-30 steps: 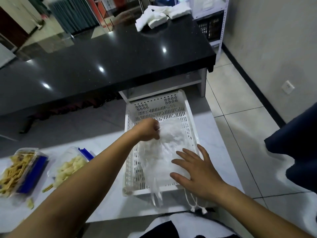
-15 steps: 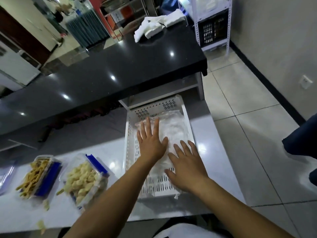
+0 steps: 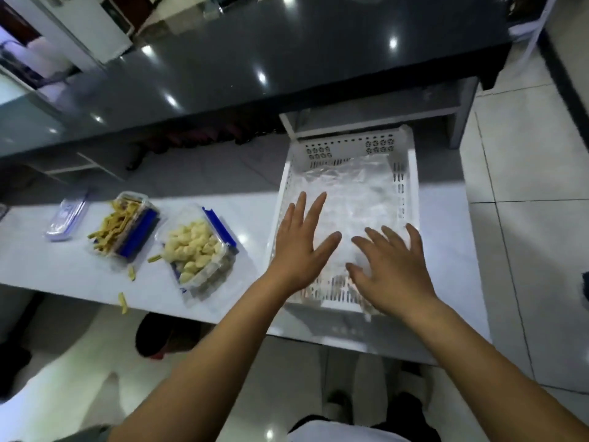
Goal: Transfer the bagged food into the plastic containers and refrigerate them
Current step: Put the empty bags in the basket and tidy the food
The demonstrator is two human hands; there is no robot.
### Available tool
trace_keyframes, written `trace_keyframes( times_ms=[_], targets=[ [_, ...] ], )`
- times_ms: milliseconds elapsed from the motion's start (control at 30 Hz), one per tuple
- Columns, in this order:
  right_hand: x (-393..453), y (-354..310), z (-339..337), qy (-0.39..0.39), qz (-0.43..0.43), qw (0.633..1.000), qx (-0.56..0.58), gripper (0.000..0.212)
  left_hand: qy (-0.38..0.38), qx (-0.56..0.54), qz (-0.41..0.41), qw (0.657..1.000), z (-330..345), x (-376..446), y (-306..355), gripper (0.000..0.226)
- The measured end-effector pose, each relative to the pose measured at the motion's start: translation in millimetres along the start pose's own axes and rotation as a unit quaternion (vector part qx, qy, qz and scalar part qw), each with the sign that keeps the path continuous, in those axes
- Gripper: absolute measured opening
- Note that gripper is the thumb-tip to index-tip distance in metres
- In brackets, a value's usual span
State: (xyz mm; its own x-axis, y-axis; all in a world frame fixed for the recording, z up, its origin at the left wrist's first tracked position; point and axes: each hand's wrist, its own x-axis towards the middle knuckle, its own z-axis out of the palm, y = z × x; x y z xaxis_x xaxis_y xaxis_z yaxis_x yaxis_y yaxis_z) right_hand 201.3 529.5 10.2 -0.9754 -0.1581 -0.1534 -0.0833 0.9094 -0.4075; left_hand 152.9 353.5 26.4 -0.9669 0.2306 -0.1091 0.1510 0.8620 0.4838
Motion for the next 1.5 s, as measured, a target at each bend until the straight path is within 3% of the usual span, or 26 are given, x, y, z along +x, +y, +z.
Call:
trace_keyframes(
  times_ms=[100,233,400,600,800,1000,1167,1333,1433,1500],
  targets=[
    [-8.9,-26.7,-2.5,0.022,-0.006,0.999,0.04,0.058,0.017,-0.023,-0.027,0.999,-27.8,-68.7,-29.4,0.068],
    [-28.4,-114.1,8.3,0.056,-0.103,0.991,0.068,0.07,0.071,-0.021,-0.123,0.99,-49.9,-156.3,-102.7,0.073],
    [-59.7,-230.3,70.2,0.027,-0.184,0.979,0.08,0.061,0.072,-0.058,-0.234,0.968,-63.2,-247.4,-190.3,0.073],
    [-69.1,-320.9,149.8,-0.074,-0.169,0.98,0.073,0.077,0.029,-0.057,-0.287,0.956,-77.4,-327.3,-290.6,0.082],
    [-42.1,-381.8,175.6,-0.097,-0.152,0.982,0.065,0.06,0.002,-0.056,-0.286,0.957,-112.0,-342.2,-367.3,0.088],
    [22.2,-420.4,195.6,-0.111,-0.127,0.984,0.053,0.058,0.012,-0.036,-0.194,0.98,-147.7,-299.5,-429.2,0.072],
    [103.0,-450.5,225.2,-0.112,-0.111,0.987,0.029,0.06,-0.033,0.063,-0.082,0.994,-175.1,-235.3,-480.2,0.068],
    [159.2,-470.8,246.9,-0.121,-0.119,0.983,-0.068,0.071,-0.127,0.185,0.076,0.971,-185.0,-182.0,-524.1,0.072],
    [178.5,-474.5,256.8,-0.126,-0.103,0.983,-0.082,0.072,-0.116,0.228,0.156,0.954,-192.0,-161.7,-554.3,0.081],
    [185.4,-475.5,260.9,-0.116,-0.093,0.985,-0.09,0.069,-0.109,0.232,0.155,0.954,-202.9,-149.9,-574.8,0.08]
  ],
)
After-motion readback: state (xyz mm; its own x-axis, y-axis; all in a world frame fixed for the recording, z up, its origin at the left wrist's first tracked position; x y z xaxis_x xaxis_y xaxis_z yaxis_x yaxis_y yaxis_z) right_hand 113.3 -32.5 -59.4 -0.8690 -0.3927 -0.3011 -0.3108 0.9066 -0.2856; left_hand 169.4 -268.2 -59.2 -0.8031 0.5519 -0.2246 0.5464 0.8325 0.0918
